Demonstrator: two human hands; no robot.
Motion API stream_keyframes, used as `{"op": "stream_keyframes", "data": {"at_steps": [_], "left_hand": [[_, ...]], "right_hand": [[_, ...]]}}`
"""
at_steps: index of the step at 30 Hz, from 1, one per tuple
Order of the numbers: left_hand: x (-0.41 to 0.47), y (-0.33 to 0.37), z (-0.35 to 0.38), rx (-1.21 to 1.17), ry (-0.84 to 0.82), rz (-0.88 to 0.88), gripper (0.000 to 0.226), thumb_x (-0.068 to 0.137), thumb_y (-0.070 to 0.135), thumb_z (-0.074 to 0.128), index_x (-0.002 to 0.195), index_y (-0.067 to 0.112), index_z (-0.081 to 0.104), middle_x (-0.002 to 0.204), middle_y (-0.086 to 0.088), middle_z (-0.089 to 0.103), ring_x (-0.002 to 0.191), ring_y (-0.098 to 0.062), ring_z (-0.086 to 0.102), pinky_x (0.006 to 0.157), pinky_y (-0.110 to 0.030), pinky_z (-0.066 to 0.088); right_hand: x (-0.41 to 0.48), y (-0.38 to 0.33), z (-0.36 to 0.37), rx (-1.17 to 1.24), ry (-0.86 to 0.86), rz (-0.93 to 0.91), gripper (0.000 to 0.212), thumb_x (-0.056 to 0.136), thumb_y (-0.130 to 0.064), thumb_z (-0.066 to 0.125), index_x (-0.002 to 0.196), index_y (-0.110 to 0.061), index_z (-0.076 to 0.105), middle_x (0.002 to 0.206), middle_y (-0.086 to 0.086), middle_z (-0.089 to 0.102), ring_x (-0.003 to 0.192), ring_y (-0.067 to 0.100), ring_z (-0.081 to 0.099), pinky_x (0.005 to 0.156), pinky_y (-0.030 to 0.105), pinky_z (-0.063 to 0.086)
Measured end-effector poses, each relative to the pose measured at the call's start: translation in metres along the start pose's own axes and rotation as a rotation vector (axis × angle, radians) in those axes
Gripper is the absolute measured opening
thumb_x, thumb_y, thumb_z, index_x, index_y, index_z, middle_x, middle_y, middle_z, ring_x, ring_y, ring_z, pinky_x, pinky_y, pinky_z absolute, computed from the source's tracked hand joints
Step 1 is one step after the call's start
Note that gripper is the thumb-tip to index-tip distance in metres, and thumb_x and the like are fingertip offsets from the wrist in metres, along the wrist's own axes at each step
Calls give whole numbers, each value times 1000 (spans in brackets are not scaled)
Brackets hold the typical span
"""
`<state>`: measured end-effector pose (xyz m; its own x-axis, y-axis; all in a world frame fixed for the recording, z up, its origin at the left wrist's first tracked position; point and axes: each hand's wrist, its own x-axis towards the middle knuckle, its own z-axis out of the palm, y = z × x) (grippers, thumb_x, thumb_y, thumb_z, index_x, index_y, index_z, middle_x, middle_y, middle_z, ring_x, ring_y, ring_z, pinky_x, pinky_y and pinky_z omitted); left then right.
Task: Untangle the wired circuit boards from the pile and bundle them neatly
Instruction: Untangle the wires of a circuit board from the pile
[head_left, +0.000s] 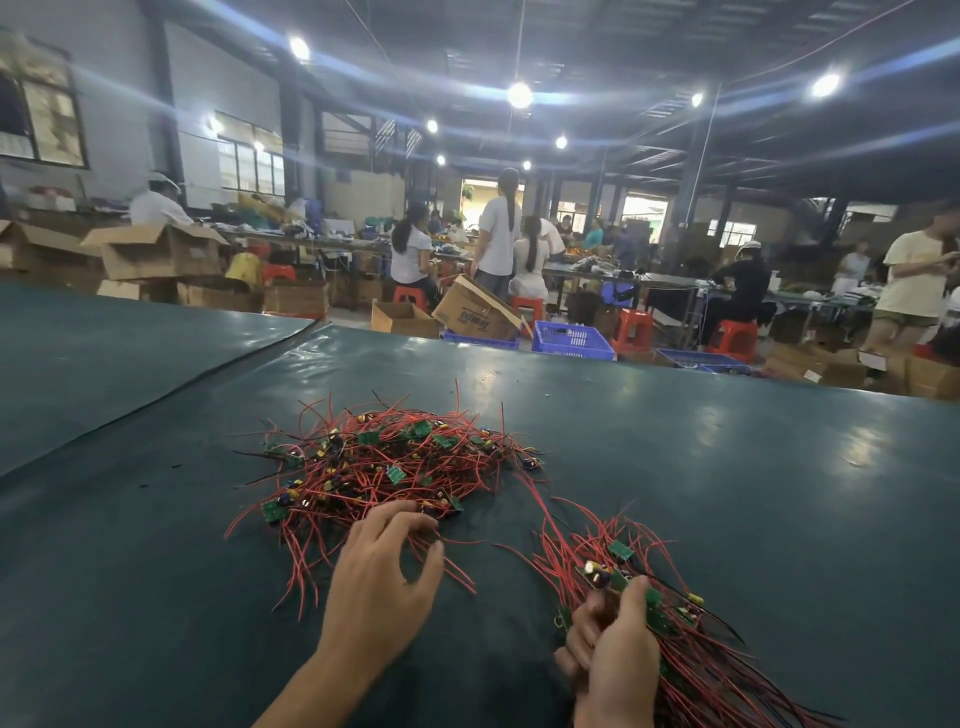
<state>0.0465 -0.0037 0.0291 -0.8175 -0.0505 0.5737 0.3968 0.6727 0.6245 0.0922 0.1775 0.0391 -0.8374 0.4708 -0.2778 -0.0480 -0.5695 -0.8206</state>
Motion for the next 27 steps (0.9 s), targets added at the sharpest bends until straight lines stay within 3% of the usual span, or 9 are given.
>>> {"op": "stream_keyframes", "data": {"at_steps": [4,8,16,23,27], "left_hand": [[7,-26,-6,277,-15,-78,40,84,32,68,123,24,62,152,-5,33,138,-25,32,108,-46,32],[12,-40,-13,332,23,-150,50,84,32,67,132,27,53,159,-11,13,141,-32,24,109,-52,30],[10,-55,-10,445,-210,-231,53,90,45,48,141,35,34,149,8,35,131,-17,40,107,-38,31],[9,-57,-6,469,-287,-209,56,93,47,44,145,30,31,149,9,32,132,-17,37,108,-38,30],[10,-52,-4,307,-215,-171,58,92,39,53,144,19,38,149,5,35,137,-17,35,110,-39,33]], "right_hand": [[3,0,-2,121,-43,33,63,98,-60,25,71,-9,51,37,-5,30,24,6,21,30,13,19],[3,-1,-3,140,-57,29,63,99,-58,24,79,-8,57,38,-5,33,25,7,23,31,14,20],[3,0,-3,114,-51,37,62,99,-57,26,84,-7,58,40,-4,36,26,7,24,30,15,20],[3,1,-2,93,-52,50,62,99,-57,26,83,-7,60,42,-3,36,27,8,25,30,17,20],[3,1,-2,87,-50,56,62,100,-56,27,82,-7,60,42,-3,36,27,8,25,30,16,20]]}}
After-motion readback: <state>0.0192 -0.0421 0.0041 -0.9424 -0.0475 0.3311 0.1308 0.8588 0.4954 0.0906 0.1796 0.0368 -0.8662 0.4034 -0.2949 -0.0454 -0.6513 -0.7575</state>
